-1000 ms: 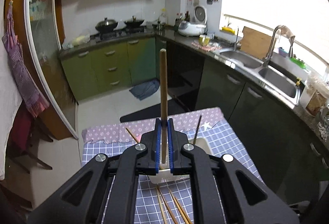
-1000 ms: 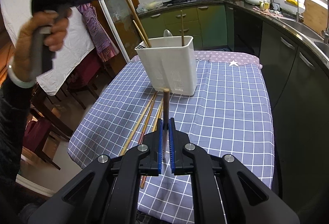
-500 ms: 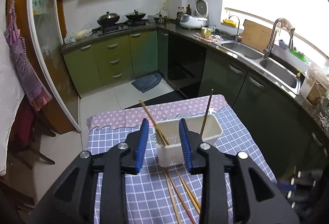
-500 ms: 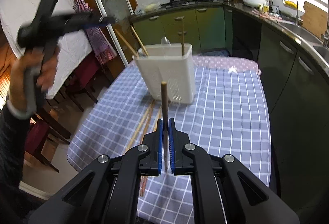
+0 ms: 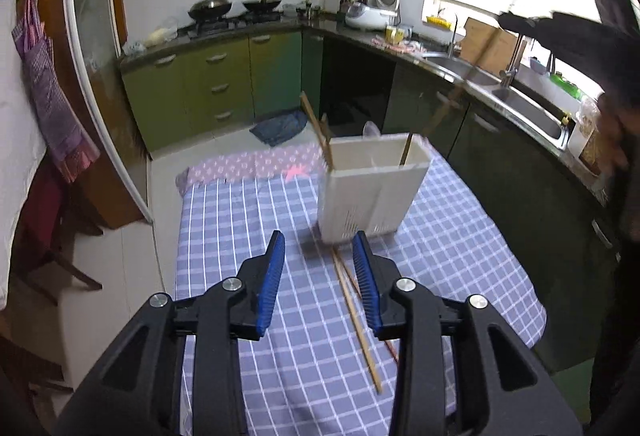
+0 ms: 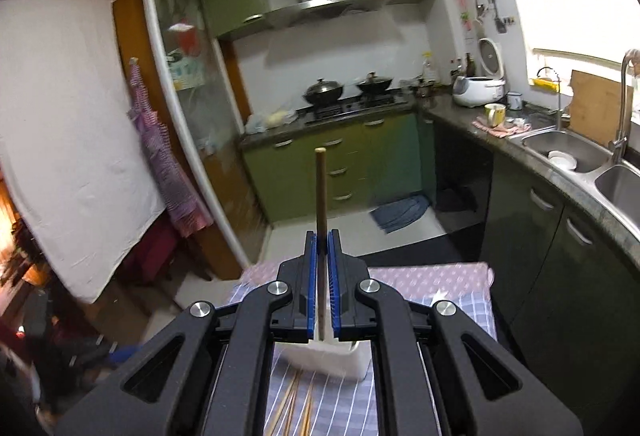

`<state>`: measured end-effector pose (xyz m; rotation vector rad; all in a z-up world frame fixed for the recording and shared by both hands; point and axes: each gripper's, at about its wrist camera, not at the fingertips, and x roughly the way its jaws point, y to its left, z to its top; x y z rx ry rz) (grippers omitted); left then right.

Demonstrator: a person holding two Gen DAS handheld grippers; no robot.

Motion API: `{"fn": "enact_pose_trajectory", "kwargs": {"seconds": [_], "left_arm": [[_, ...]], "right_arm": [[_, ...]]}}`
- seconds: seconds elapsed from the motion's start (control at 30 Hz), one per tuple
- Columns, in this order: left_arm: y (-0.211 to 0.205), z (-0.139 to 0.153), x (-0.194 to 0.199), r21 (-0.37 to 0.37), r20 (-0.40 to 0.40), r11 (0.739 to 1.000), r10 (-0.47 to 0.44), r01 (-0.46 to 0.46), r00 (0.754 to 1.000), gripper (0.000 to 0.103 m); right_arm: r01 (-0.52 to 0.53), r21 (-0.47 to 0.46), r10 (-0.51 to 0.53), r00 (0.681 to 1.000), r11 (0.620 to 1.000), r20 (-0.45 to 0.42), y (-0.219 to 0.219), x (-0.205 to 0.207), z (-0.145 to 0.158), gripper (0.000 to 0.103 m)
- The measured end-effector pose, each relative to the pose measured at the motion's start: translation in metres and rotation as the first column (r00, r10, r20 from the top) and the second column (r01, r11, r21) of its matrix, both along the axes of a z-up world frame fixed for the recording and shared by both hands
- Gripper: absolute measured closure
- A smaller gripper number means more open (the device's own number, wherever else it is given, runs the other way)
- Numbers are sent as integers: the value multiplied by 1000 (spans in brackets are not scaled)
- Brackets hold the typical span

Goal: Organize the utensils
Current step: 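Carry the chopsticks upright over the white caddy and open both grippers to drop them, then grasp a wooden chopstick with the left gripper while the right gripper grasps another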

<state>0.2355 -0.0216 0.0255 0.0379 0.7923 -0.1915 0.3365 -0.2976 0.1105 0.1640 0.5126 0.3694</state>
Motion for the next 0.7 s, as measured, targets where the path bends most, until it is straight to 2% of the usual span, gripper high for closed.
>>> {"fn": "enact_pose_trajectory", "kwargs": {"seconds": [0.2, 0.33, 0.4, 0.43, 0.57, 0.63, 0.7], "left_arm": [[13, -21, -1, -6, -62, 1000, 10, -11, 998, 69], [14, -30, 0, -10, -92, 1000, 12, -13, 996, 68], [10, -33, 2, -12, -106, 1000, 9, -10, 994, 62], [8, -35, 2, -9, -114, 1000, 6, -7, 993, 62], [0, -49, 6, 7, -144, 1000, -4, 6, 990, 62], [-6, -60, 11, 11, -174, 1000, -7, 9, 985, 62], [-12, -77, 19, 7, -222, 1000, -8, 9, 975, 62]], "right_arm": [[6, -105, -19, 993, 994, -120, 33, 46, -50, 96], [-28, -143, 2, 984, 989, -177, 46, 56, -78, 95], [-24, -151, 0, 988, 988, -157, 45, 48, -80, 82], [-19, -148, -2, 990, 989, -141, 43, 43, -76, 79], [-41, -100, 32, 995, 994, -91, 28, 5, -59, 77], [-60, -99, 51, 995, 993, -90, 21, -17, -60, 74], [-78, -118, 66, 992, 990, -106, 15, -40, -76, 72]]}}
